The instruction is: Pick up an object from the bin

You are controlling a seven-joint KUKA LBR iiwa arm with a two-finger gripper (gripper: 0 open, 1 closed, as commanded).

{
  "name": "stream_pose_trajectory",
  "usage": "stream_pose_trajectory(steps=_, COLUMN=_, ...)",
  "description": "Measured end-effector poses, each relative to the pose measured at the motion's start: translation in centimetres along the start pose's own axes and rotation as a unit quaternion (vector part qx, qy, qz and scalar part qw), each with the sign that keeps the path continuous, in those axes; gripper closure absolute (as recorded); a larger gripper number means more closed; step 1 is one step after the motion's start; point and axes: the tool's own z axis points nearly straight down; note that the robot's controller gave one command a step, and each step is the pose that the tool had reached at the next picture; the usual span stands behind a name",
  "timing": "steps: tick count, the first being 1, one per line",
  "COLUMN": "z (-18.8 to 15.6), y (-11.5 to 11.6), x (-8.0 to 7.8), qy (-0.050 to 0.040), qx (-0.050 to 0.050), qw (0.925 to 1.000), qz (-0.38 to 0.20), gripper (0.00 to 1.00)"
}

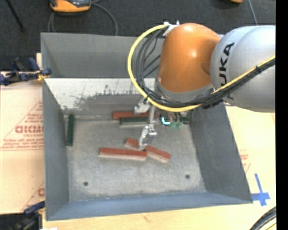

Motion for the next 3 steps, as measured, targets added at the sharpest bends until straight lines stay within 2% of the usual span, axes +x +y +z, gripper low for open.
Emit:
stream_pose_trajectory(steps=1, z=-0.5, y=0.0, x=-0.1, qy=-0.0039, qx=0.0, qw=1.0, qz=0.001, gripper=0.0)
stream_pose_trajectory(steps=2, z=5.9, y=-2.4, x=-0.2, qy=-0.0065, qx=0.001, qw=0.9999, qz=-0.012, gripper=0.0)
stream_pose_trajectory(steps=3, z=8.0, y=-6.8, x=0.1, qy=-0.0026, qx=0.001, qw=1.0, qz=-0.008, gripper=0.0)
